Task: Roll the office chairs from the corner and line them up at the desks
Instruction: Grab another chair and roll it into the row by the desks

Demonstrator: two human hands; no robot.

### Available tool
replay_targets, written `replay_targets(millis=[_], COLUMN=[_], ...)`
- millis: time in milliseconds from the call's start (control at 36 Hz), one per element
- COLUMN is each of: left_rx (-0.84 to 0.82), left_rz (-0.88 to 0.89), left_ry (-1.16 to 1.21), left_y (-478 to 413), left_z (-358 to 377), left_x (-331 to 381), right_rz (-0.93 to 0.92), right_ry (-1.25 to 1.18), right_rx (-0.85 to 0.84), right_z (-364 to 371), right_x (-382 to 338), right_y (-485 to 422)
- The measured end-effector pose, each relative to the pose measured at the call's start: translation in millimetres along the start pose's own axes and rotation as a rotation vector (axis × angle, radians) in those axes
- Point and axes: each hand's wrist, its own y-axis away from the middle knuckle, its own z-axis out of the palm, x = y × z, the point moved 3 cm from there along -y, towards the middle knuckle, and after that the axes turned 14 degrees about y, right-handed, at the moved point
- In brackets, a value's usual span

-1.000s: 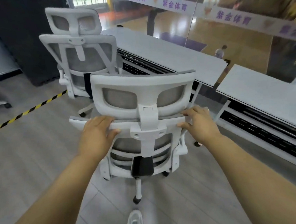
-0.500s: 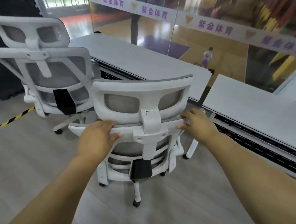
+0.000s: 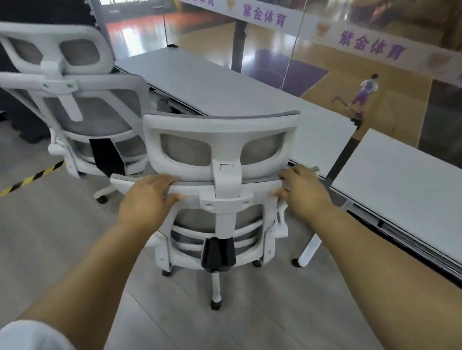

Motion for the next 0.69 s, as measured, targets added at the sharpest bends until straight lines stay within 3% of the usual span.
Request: replay_targets(millis=[472,694], left_rx=[0.054,-0.095], left_rz=[-0.132,-0.246], left_ry=[-0.014,-0.214], left_y=[-12,-9], left_z=[-1,-8], left_x=[-3,18], right_rz=[-0.154,-0.264], right_ry=[0.15,0.263], right_rx=[0.031,-0.101], right_z=[-3,-20], right_x=[-13,-15], right_y=[-33,-36])
